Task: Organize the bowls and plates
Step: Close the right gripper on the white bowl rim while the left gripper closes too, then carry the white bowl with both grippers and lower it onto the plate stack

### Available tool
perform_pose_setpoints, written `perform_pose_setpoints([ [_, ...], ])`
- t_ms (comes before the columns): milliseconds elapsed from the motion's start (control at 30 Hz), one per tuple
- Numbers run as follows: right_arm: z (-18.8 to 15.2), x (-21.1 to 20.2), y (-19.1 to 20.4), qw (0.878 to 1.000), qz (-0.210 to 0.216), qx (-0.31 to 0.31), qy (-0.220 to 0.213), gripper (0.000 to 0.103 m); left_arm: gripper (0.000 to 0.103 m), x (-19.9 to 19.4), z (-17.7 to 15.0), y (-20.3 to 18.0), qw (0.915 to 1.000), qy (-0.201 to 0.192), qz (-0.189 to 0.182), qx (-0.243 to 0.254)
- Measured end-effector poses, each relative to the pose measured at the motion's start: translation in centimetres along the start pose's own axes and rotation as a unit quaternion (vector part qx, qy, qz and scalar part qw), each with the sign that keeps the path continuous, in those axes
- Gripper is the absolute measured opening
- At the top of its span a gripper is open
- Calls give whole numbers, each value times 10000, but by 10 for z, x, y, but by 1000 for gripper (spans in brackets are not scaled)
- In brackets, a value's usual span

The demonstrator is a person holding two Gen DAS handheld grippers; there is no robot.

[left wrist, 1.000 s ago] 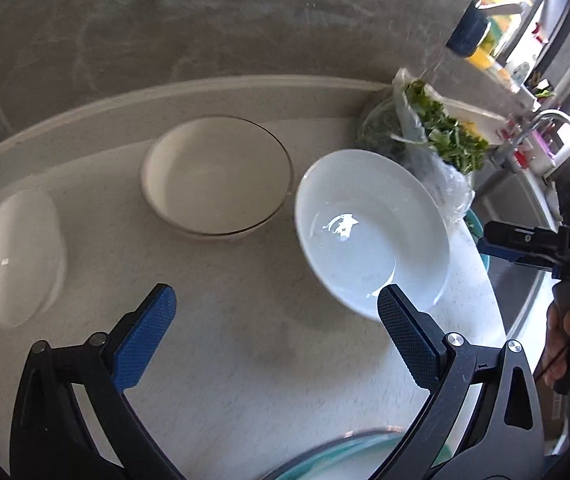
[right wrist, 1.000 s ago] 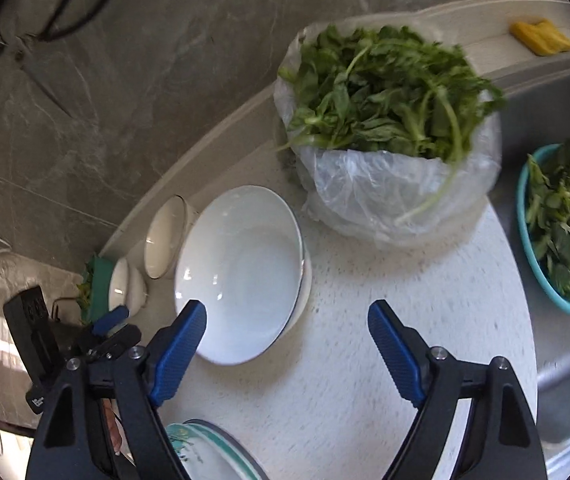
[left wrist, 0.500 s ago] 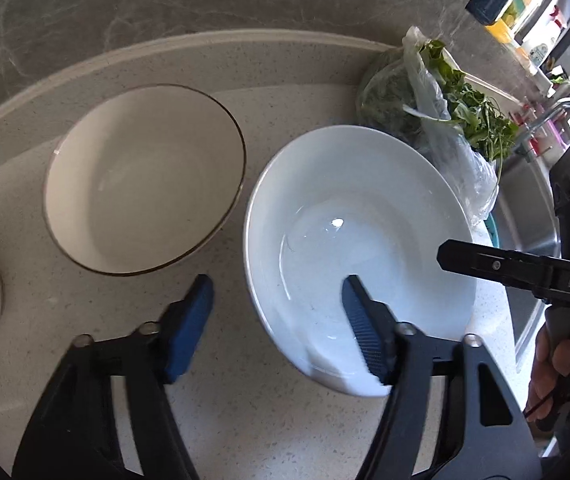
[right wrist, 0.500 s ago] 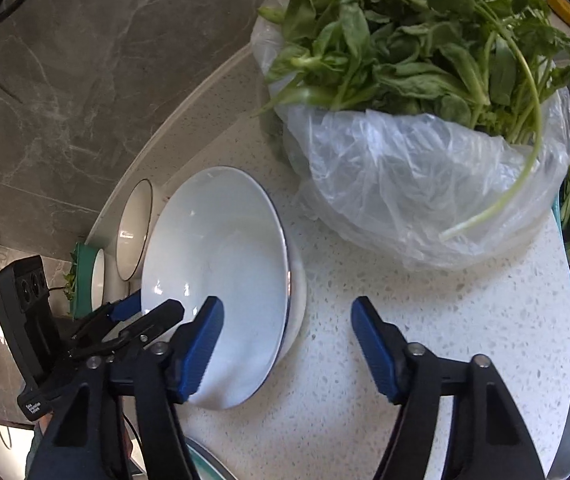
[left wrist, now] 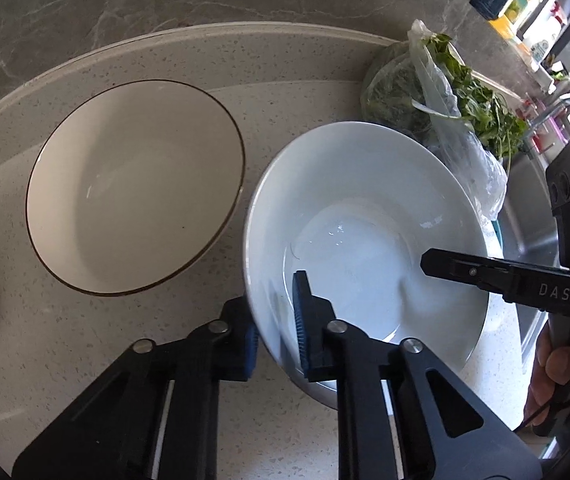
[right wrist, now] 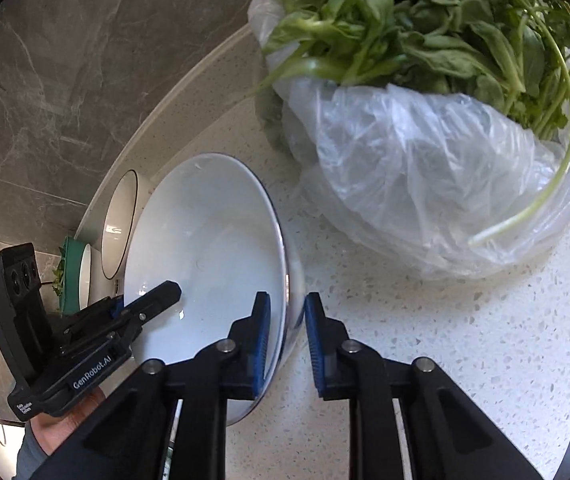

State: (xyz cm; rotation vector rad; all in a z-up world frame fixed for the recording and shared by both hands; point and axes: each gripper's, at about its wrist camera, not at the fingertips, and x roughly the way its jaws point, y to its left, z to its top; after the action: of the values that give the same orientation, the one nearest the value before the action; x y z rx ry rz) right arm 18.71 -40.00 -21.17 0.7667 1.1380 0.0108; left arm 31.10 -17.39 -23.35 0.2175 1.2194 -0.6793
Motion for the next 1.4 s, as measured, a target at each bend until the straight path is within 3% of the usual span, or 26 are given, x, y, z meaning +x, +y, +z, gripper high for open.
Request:
perform_pose_setpoints([
  [533, -1, -5, 14, 9998, -120, -137, -69, 20, 10, -26, -9, -3, 10000, -39, 25, 38],
  [933, -16, -28, 31, 9994, -55, -330, -106, 20, 10, -76, -30, -9, 9995, -301, -24, -54],
  [1167, -36, -24, 82, 9967, 167, -793, 65, 20, 10, -139, -69, 21, 9973, -612, 144, -386],
  [1400, -67, 10, 162, 9864, 466, -1493, 502, 20, 10, -194, -147, 92, 9896, -697, 452, -1178],
])
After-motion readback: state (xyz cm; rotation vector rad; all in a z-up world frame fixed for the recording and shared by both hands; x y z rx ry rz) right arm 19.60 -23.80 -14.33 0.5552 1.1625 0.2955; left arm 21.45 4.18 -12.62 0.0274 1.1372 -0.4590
